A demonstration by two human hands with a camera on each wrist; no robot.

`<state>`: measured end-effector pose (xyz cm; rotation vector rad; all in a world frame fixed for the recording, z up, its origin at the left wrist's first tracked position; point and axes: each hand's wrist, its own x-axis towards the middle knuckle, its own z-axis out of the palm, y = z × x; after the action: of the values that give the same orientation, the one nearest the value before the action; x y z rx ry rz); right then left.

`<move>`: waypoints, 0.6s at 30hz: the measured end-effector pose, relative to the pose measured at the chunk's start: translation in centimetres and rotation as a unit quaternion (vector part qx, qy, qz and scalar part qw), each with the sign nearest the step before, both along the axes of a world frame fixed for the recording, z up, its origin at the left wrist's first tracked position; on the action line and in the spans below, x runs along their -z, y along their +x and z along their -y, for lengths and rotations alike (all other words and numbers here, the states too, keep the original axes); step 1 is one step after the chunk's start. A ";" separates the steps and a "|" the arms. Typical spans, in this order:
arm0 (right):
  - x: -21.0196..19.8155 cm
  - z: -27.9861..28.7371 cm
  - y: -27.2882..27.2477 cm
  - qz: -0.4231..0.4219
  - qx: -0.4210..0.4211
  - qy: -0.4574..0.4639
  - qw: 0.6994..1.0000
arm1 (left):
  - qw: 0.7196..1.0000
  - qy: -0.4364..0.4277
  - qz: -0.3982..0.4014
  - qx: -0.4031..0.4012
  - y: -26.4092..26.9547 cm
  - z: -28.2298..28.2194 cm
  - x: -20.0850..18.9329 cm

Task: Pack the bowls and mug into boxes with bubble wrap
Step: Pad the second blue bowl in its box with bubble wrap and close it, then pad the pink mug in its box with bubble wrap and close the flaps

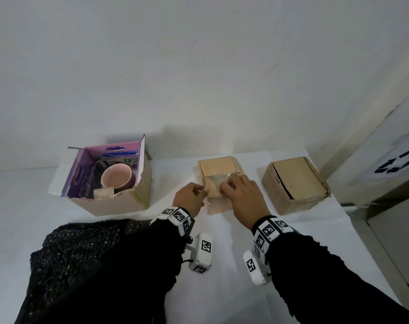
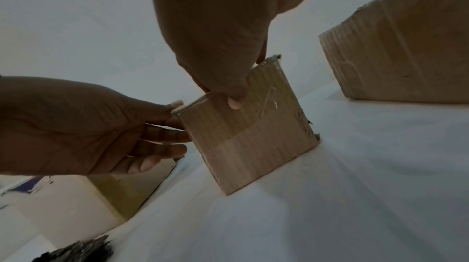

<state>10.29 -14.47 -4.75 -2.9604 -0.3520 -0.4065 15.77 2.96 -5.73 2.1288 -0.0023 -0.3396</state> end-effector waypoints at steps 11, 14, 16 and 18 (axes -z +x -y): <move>-1.2 -2.5 -0.9 -0.076 -0.050 0.074 0.993 | 0.966 0.237 0.084 0.067 -6.6 -7.4 -1.4; -1.0 -6.0 -1.7 -0.171 -0.114 0.104 0.973 | 0.962 0.260 0.079 0.026 -9.0 -12.3 -1.3; -0.8 -8.9 -2.5 -0.227 -0.154 0.105 0.956 | 0.959 0.270 0.085 -0.005 -10.8 -15.9 -1.3; -0.5 -12.0 -3.3 -0.255 -0.191 0.095 0.943 | 0.947 0.300 0.111 -0.029 -12.4 -19.7 -1.1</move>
<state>7.04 -2.47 -4.27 -2.5886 -0.7446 0.3457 3.41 22.63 -4.62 2.7568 0.0363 -0.0595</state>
